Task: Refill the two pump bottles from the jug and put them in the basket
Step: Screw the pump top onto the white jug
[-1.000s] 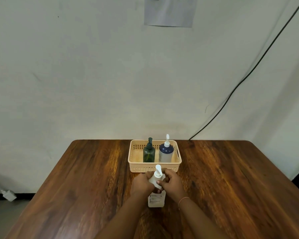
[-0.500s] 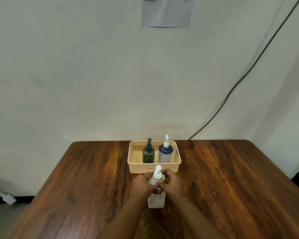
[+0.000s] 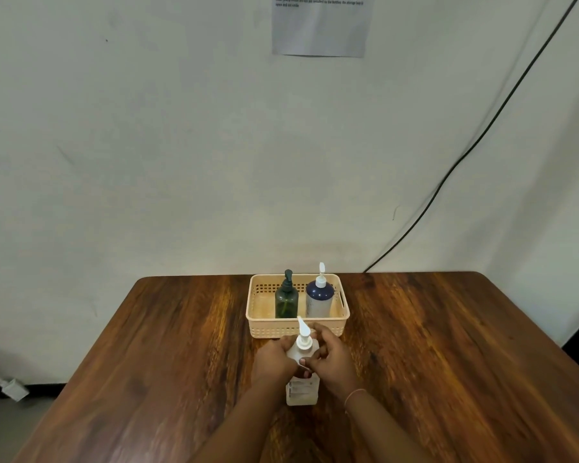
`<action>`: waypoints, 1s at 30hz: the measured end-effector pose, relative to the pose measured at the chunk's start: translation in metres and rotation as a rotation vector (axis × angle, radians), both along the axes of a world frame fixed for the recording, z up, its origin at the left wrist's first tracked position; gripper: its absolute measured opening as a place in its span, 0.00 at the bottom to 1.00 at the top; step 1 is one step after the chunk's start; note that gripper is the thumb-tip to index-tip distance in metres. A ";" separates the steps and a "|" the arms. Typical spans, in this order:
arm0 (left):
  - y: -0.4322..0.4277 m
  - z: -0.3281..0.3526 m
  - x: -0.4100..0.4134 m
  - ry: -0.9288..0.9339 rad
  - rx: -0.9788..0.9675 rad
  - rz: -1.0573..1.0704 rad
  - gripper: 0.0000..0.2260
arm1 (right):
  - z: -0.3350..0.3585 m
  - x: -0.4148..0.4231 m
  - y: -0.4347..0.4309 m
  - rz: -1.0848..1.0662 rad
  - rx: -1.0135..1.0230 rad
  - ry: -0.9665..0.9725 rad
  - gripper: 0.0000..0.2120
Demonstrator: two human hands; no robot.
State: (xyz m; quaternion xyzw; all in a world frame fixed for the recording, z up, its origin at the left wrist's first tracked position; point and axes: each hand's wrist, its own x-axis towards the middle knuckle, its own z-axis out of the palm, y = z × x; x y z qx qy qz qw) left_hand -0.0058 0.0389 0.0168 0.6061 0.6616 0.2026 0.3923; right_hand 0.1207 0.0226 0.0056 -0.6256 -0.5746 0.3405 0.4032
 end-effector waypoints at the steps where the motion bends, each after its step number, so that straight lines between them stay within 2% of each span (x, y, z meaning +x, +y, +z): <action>1: 0.000 0.000 0.000 0.000 -0.003 0.001 0.33 | -0.001 0.000 0.000 -0.004 0.000 -0.024 0.22; 3: 0.000 0.000 0.001 -0.001 -0.004 0.007 0.33 | -0.002 0.001 -0.001 -0.040 -0.023 -0.031 0.16; 6: -0.001 0.000 0.001 -0.003 0.009 0.006 0.33 | -0.004 0.001 -0.001 -0.075 -0.042 -0.039 0.16; 12: -0.002 -0.002 0.002 -0.005 0.017 0.016 0.32 | -0.004 0.000 -0.002 -0.019 0.011 -0.040 0.23; 16: -0.002 -0.002 0.001 -0.019 0.003 0.019 0.30 | -0.004 0.001 -0.002 -0.052 -0.038 -0.025 0.16; 22: -0.002 0.000 0.001 0.003 0.006 0.003 0.33 | -0.005 0.001 -0.004 -0.055 -0.024 -0.026 0.18; 25: -0.002 0.001 0.002 0.020 -0.001 -0.017 0.33 | -0.006 0.001 -0.003 -0.023 0.032 -0.053 0.24; 30: -0.002 0.000 0.001 0.010 -0.004 -0.019 0.32 | -0.008 0.002 -0.002 -0.060 -0.020 -0.025 0.15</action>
